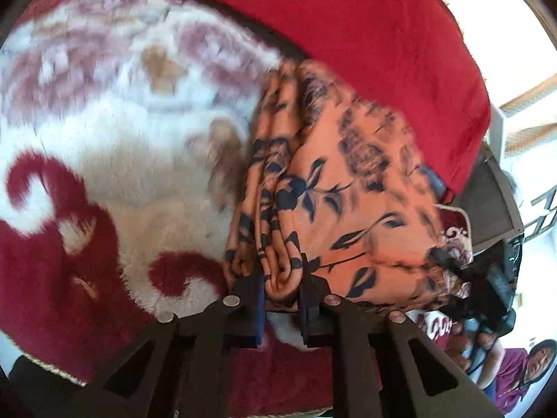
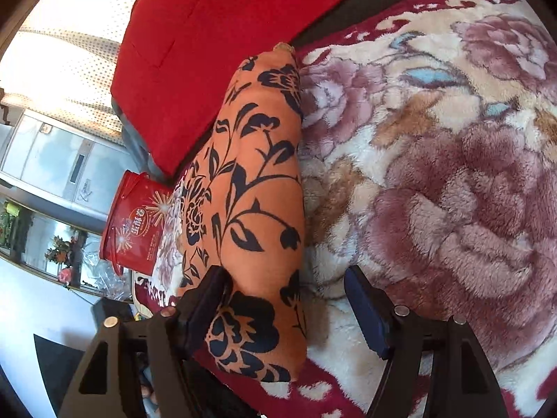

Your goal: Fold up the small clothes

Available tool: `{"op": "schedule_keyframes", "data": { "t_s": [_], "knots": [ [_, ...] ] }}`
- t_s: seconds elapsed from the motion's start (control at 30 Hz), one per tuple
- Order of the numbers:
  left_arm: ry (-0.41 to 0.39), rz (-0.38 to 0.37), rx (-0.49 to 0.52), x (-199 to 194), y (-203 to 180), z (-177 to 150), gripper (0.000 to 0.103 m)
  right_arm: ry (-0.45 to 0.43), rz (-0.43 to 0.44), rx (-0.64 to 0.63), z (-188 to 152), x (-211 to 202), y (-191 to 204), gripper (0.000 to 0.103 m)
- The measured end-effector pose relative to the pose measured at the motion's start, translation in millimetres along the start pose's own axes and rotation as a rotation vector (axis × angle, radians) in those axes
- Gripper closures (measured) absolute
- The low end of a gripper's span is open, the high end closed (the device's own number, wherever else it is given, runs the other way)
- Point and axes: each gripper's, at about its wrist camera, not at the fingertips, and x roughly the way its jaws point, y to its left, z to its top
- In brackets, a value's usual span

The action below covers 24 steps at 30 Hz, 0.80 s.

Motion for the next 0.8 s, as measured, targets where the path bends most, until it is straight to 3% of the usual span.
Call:
{"op": "schedule_keyframes", "data": {
  "t_s": [0.07, 0.17, 0.27, 0.3, 0.33, 0.43, 0.47, 0.57, 0.63, 0.73, 0.8],
  "knots": [
    [0.0, -0.023, -0.03, -4, 6, -1, 0.085, 0.009, 0.004, 0.002, 3, 2, 2, 0.027],
    [-0.011, -0.001, 0.044, -20, -11, -2, 0.082, -0.008, 0.009, -0.019, 11, -4, 7, 0.02],
    [-0.073, -0.006, 0.088, -35, -22, 11, 0.062, -0.014, 0.005, -0.016, 24, -1, 6, 0.019],
    [-0.094, -0.007, 0.088, -37, -23, 17, 0.045, -0.009, 0.014, -0.009, 30, 2, 7, 0.019],
    [-0.105, -0.003, 0.085, -34, -22, 23, 0.039, -0.002, 0.025, -0.012, 34, 6, 9, 0.019],
    [-0.047, 0.003, 0.08, -10, -16, 31, 0.039, 0.09, 0.039, -0.027, 43, 32, 17, 0.02],
    [-0.019, 0.008, 0.074, 1, -15, 34, 0.04, 0.112, 0.007, -0.038, 44, 42, 20, 0.022],
    [-0.009, 0.034, 0.084, 17, -17, 29, 0.04, 0.101, -0.073, -0.157, 48, 50, 44, 0.058],
    [-0.009, 0.041, 0.083, 17, -20, 27, 0.04, 0.083, -0.096, -0.2, 47, 42, 58, 0.064],
    [-0.009, 0.056, 0.093, 12, -24, 26, 0.04, 0.062, -0.121, -0.198, 44, 37, 59, 0.062],
    [-0.026, 0.093, 0.114, 8, -29, 24, 0.04, 0.061, -0.156, -0.147, 42, 43, 46, 0.035]
  ]
}}
